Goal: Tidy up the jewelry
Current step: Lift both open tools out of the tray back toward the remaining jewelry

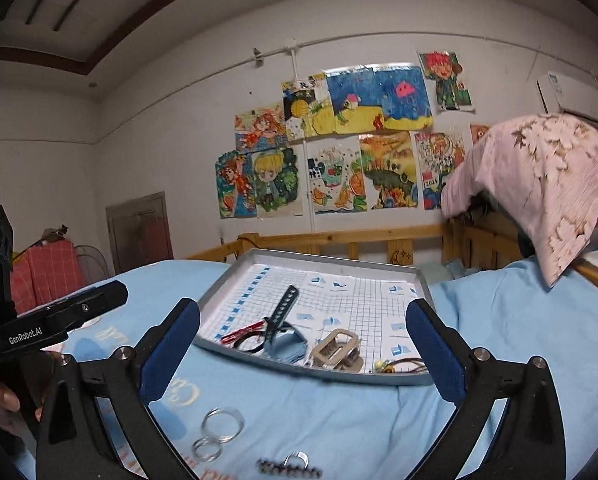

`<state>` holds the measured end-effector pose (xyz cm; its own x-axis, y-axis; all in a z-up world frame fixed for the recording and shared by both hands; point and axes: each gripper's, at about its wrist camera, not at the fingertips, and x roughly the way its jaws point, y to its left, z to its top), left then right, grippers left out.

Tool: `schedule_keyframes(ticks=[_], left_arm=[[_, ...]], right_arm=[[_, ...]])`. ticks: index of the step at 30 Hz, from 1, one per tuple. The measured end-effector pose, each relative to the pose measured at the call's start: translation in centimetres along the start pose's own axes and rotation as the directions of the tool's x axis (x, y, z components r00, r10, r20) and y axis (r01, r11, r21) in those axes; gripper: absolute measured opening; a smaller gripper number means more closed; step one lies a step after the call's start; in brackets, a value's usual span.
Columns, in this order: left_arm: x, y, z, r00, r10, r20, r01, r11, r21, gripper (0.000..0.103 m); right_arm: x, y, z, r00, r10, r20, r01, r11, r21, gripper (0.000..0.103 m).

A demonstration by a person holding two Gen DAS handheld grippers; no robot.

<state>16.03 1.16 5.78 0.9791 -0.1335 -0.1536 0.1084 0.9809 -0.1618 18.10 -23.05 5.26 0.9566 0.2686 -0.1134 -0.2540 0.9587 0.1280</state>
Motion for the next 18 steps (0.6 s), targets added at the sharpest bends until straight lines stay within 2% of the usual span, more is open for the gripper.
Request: schedule_keyframes(ticks=[6, 10, 18], left_arm=[[-4.5, -1.1, -1.0, 0.998, 0.041, 0.049, -0.043, 0.998, 0.053, 0.103], [-6.6, -1.6, -1.9, 0.996, 0.064, 0.068, -0.069, 0.995, 0.068, 0.103], [-8.0, -1.7, -3.9, 0.993, 0.093, 0.072, -0.098, 0.992, 0.077, 0.103]], right_arm=[[-4.0, 0.4, -1.3, 0.999, 0.036, -0.018, -0.036, 0.999, 0.027, 0.102], [-6.2, 0.2, -2.1, 1.0, -0.002, 0.005, 0.002, 0.999, 0.035, 0.102], [-9.0, -0.2, -3.4, 0.996, -0.082, 0.035, 0.081, 0.996, 0.025, 0.102]])
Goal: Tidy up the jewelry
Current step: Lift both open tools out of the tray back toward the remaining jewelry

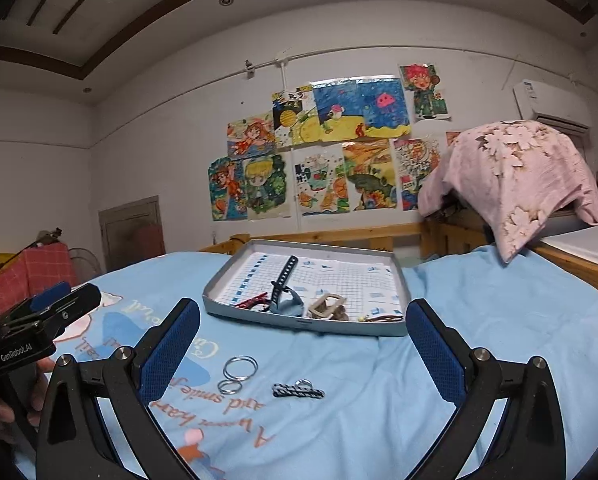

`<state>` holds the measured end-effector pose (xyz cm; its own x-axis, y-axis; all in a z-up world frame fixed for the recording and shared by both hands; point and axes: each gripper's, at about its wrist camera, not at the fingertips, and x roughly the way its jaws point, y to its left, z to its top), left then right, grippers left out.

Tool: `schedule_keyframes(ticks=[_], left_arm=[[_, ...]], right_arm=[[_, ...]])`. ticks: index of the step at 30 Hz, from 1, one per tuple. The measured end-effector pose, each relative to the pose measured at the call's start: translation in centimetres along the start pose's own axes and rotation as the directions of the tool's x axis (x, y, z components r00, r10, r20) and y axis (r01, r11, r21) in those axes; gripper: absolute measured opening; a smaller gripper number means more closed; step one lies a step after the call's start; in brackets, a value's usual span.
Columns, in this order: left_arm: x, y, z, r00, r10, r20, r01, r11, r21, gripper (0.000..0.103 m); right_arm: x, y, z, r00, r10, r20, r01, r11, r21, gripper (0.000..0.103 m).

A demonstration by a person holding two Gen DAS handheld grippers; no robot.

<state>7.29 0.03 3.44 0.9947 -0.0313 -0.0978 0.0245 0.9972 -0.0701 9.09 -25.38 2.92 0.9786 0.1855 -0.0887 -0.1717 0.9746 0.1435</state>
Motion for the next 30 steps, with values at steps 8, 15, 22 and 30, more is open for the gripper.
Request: schedule_keyframes(ticks=[8, 15, 22, 30], left_arm=[[-0.2, 0.1, -1.9, 1.0, 0.017, -0.018, -0.017, 1.0, -0.002, 0.103], [-0.1, -0.1, -3.0, 0.999, 0.004, -0.034, -0.004, 1.0, 0.005, 0.103], [1.2, 0.8, -3.2, 0.994, -0.009, -0.107, 0.005, 0.999, -0.037, 0.103], [4.3, 2.1, -2.3, 0.977, -0.072, -0.203, 0.049, 0.992, -0.115, 0.103]], right_arm=[[0.8, -0.3, -1.9, 0.996, -0.03, -0.084, 0.031, 0.999, 0.014, 0.102], [0.9, -0.5, -2.7, 0.993, -0.049, -0.109, 0.051, 0.999, 0.018, 0.102], [1.4, -1.0, -2.9, 0.989, 0.011, -0.147, -0.004, 0.999, 0.047, 0.101], [3.7, -1.2, -1.7, 0.984, 0.054, -0.172, -0.05, 0.998, 0.026, 0.102]])
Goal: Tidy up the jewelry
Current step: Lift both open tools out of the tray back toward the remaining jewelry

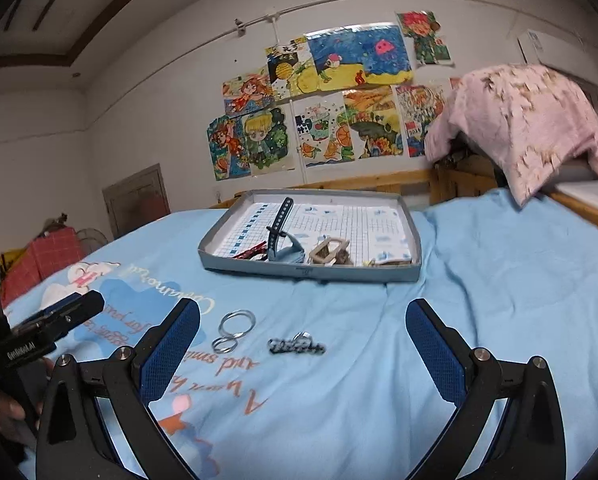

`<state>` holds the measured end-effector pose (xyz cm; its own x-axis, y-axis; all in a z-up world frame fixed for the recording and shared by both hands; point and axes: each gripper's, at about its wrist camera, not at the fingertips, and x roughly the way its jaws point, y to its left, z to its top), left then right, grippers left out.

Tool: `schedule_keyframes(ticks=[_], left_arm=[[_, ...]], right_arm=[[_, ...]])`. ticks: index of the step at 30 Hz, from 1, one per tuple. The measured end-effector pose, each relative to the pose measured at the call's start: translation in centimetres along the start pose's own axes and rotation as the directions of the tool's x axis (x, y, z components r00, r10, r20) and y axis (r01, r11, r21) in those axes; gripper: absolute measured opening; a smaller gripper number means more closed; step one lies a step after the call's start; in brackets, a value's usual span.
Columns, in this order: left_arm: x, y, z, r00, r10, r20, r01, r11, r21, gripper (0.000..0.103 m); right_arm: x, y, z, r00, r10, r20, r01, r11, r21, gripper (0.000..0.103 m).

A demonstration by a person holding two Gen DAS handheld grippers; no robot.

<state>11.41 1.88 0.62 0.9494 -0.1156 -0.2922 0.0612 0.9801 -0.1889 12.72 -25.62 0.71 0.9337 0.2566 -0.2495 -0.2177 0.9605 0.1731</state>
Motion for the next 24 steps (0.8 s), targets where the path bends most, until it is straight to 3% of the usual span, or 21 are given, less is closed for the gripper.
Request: schedule_keyframes(ticks=[10, 21, 24], left_arm=[[4.9, 0.1, 1.9, 0.997, -0.025, -0.075, 0.028, 0.999, 0.037, 0.103], [7.7, 0.9, -0.7, 0.983, -0.079, -0.167, 0.082, 0.997, 0.009, 0.103], [8.1, 0.8, -1.5, 0.976, -0.094, -0.196, 0.101, 0.995, 0.022, 0.094]], right_arm=[[4.2, -0.2, 4.1, 0.999, -0.008, 0.053, 0.011, 0.997, -0.071, 0.102], [9.0, -0.3, 0.6, 0.99, 0.067, -0.128, -0.077, 0.994, -0.075, 0.101], [9.3, -0.4, -0.6, 0.982, 0.089, -0.166, -0.103, 0.992, -0.077, 0.101]])
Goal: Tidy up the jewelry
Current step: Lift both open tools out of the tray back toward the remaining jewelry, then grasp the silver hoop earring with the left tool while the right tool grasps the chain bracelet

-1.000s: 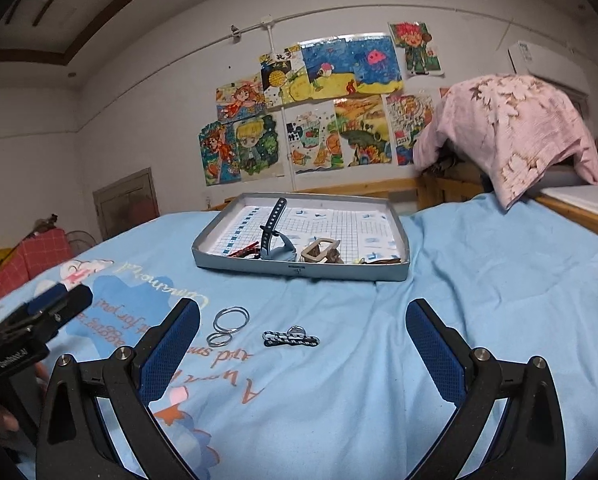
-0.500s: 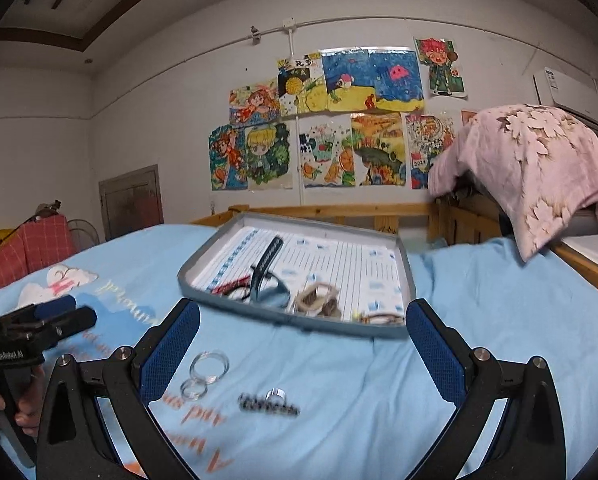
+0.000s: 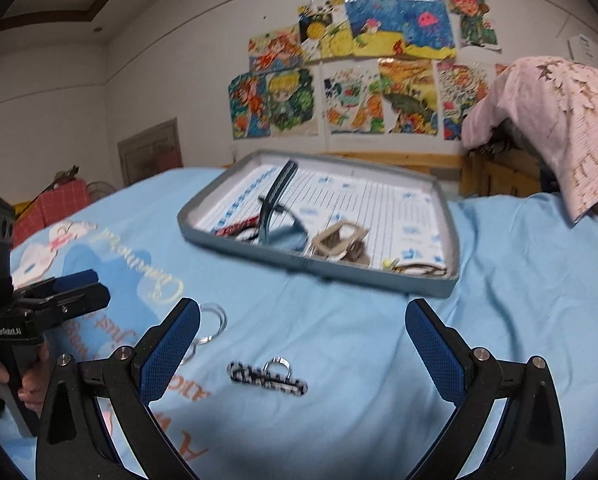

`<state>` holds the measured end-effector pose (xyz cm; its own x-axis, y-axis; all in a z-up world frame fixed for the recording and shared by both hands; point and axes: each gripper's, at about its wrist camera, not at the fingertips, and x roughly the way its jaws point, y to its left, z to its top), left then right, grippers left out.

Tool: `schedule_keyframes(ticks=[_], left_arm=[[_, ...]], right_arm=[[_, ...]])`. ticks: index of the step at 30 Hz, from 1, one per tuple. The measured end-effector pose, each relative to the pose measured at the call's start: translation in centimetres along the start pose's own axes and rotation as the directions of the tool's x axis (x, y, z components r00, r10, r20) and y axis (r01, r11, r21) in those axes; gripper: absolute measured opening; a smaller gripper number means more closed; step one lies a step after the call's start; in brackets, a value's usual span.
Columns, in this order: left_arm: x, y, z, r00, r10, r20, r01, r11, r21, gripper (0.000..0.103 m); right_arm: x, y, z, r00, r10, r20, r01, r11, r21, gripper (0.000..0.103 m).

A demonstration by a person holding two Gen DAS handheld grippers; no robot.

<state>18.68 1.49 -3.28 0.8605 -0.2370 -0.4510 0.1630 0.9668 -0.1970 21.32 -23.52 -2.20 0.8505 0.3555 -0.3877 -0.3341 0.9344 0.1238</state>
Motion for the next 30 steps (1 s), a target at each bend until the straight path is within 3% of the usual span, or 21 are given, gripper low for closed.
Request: schedule_keyframes(ticks=[2, 7, 9, 14, 21, 24, 30], left_arm=[[0.5, -0.2, -0.4, 0.999, -0.017, -0.035, 0.018, 1.0, 0.02, 0.086], [1.4, -1.0, -1.2, 0.993, -0.07, -0.097, 0.075, 0.996, 0.055, 0.061], [1.7, -1.3, -1.4, 0.989, -0.085, -0.12, 0.094, 0.993, 0.071, 0.056], [2.4, -2.1, -1.6, 0.98, -0.122, -0.159, 0.139, 0.985, 0.099, 0.055], [4.3, -2.8, -1.9, 0.957, -0.144, -0.251, 0.179, 0.976, 0.123, 0.048], [4.6, -3.1, -2.0, 0.953, -0.145, -0.266, 0.186, 0.973, 0.136, 0.048], [5.1, -3.8, -2.0, 0.95, -0.131, -0.283, 0.185, 0.968, 0.172, 0.048]], right_arm=[[0.5, -0.3, -0.8, 0.999, 0.021, -0.035, -0.021, 1.0, 0.005, 0.097], [1.9, -1.1, -2.0, 0.991, 0.083, -0.106, -0.078, 0.996, 0.049, 0.065], [2.5, -1.4, -2.3, 0.987, 0.101, -0.123, -0.094, 0.993, 0.066, 0.06], [3.2, -1.6, -2.7, 0.979, 0.139, -0.148, -0.125, 0.987, 0.1, 0.051], [3.9, -0.7, -3.2, 0.964, 0.184, -0.192, -0.171, 0.982, 0.083, 0.05], [4.2, -0.5, -3.5, 0.955, 0.201, -0.217, -0.187, 0.979, 0.081, 0.038], [4.2, -0.5, -3.7, 0.95, 0.21, -0.233, -0.193, 0.977, 0.095, 0.038]])
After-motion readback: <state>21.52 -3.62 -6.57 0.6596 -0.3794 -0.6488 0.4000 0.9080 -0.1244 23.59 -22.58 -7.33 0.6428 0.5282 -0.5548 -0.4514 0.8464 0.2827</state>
